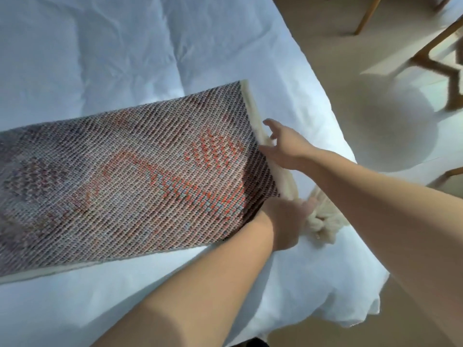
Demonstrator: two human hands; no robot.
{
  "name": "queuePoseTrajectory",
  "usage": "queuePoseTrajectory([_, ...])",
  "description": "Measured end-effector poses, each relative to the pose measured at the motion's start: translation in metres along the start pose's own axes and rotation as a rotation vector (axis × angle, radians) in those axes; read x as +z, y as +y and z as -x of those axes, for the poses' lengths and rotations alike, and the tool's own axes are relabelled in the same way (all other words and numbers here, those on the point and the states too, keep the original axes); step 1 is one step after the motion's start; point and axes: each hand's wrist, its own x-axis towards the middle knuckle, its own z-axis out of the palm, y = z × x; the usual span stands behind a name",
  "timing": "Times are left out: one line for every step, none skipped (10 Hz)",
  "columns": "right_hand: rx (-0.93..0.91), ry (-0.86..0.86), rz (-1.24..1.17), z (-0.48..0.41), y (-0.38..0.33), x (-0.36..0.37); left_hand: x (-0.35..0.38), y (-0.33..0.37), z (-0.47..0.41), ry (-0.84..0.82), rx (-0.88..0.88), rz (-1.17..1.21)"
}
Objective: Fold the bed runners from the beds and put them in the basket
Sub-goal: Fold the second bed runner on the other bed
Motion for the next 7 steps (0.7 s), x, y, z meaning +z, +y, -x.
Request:
queuePoseTrajectory([0.021, -0.012, -0.128, -0.018, -0.016, -0.002, -0.02, -0.014, 0.019, -0.075, 0.061, 0.153])
queuePoseTrajectory([0.023, 0.026, -0.288, -0.037, -0.034, -0.012, -0.031, -0.036, 0.028, -0.049, 0.062, 0.211])
queuePoseTrajectory([0.02, 0.087, -0.367, -0.052, -0.049, -0.017, -0.034, -0.05, 0.04, -0.055, -0.005, 0.326])
queuePoseTrajectory([0.011, 0.101, -0.323, -0.068, -0.067, -0.017, -0.042, -0.068, 0.046, -0.043, -0.013, 0.354])
queuePoseTrajectory([-0.036, 0.125, -0.189, -0.071, -0.08, -0.015, -0.047, -0.082, 0.051, -0.133, -0.065, 0.293])
queuePoseTrajectory([-0.155, 0.201, 0.048, -0.062, -0.1, -0.016, -0.062, -0.094, 0.081, -0.006, -0.073, 0.358])
queuePoseTrajectory([-0.149, 0.216, 0.149, -0.053, -0.129, -0.025, -0.08, -0.109, 0.119, 0.074, -0.165, 0.346])
